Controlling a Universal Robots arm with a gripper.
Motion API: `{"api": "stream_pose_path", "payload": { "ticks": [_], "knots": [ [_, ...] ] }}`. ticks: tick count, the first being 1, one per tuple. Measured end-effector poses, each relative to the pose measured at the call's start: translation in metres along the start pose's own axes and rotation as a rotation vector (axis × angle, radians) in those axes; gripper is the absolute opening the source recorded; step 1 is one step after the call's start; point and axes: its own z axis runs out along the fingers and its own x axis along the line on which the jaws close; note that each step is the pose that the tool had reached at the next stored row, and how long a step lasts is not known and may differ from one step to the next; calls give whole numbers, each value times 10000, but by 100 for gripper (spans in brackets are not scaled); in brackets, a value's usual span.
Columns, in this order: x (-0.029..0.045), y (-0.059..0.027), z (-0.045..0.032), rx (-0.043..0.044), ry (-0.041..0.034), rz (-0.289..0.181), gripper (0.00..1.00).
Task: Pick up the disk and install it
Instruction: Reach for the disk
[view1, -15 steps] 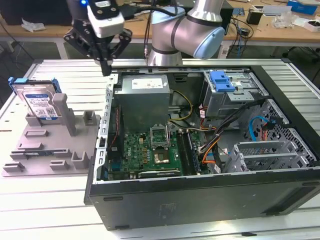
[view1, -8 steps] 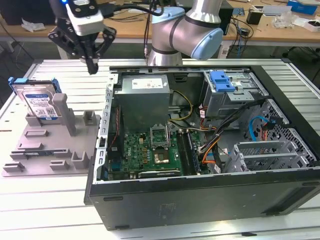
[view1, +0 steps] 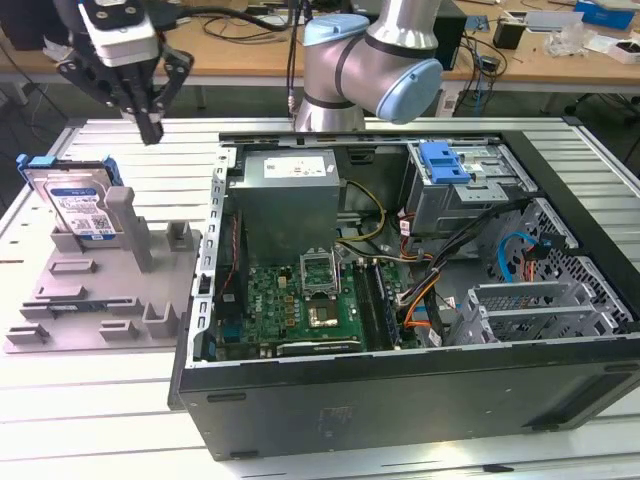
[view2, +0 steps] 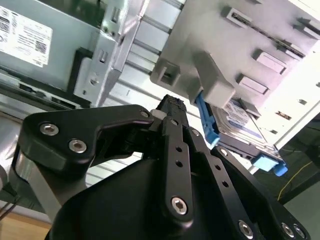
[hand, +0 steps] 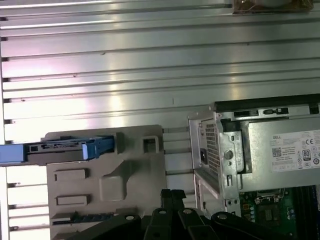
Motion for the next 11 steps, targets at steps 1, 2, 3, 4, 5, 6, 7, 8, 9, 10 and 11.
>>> {"api": "stream_pose_path", "payload": {
  "ticks": [1, 2, 3, 4, 5, 6, 7, 8, 9, 10, 11],
  "knots": [
    [57, 10, -1, 1, 1, 3, 11],
    [97, 17, -1, 1, 1, 0, 11],
    [164, 30, -1, 0, 0, 0, 11],
    [206, 38, -1, 0, 0, 2, 11],
    [256, 48, -1, 0, 0, 1, 11],
    [294, 56, -1, 0, 0, 0, 11],
    [334, 64, -1, 0, 0, 0, 11],
    [378, 76, -1, 0, 0, 2, 11],
    [412, 86, -1, 1, 0, 2, 11],
    [446, 97, -1, 0, 1, 0, 11],
    [481, 111, 0, 0, 1, -1, 11]
  ]
}}
